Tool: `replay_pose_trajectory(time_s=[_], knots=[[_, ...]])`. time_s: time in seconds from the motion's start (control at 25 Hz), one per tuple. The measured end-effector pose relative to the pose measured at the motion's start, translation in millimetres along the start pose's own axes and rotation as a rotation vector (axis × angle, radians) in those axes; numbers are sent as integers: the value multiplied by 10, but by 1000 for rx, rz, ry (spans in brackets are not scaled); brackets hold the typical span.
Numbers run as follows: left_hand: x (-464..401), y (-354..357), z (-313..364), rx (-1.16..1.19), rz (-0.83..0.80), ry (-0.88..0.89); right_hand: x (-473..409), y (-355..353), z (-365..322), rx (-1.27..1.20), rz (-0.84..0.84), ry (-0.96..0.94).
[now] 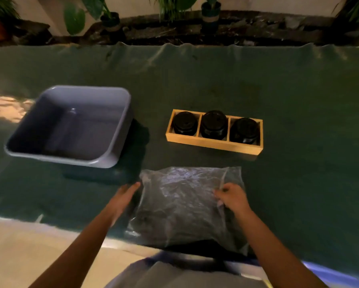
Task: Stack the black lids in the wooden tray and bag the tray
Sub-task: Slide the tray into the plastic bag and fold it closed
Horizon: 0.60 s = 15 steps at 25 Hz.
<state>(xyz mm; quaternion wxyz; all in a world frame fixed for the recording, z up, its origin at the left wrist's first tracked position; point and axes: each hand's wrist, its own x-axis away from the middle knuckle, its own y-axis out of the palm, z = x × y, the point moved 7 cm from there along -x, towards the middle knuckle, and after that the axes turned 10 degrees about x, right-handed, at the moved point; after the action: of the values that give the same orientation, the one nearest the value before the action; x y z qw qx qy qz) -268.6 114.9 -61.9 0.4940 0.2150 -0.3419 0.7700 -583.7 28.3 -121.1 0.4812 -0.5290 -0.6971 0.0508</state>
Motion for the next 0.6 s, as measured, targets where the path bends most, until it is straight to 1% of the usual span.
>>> replay_pose_trajectory(time_s=[0.08,0.12,0.16,0.2,0.28,0.32,0.36,0.4,0.44,0.48,0.52,0.6], knots=[[123,64,-199,-48,-260,-94,87,81,14,-224,86,33],[152,83,-265,-73,-354,-96,158,92,5,-314,136,45],[177,99,-306,-90,-412,-75,230,98,11,-411,179,59],[181,112,-318,-117,-425,-28,310,80,28,-502,211,72],[150,97,-243,-102,-350,94,431,-6,110,-616,274,89],[148,58,-141,-76,-301,159,507,-90,167,-625,335,108],[159,29,10,-82,-272,237,595,-215,228,-580,419,148],[188,19,205,-128,-269,328,701,-390,237,-470,522,169],[233,28,416,-203,-288,427,839,-605,123,-335,629,119],[289,44,647,-291,-307,528,969,-824,-124,-228,713,-22],[357,68,881,-381,-321,621,1103,-1008,-478,-161,737,-216],[524,138,1313,-497,-352,778,1330,-1229,-1260,-63,633,-599]])
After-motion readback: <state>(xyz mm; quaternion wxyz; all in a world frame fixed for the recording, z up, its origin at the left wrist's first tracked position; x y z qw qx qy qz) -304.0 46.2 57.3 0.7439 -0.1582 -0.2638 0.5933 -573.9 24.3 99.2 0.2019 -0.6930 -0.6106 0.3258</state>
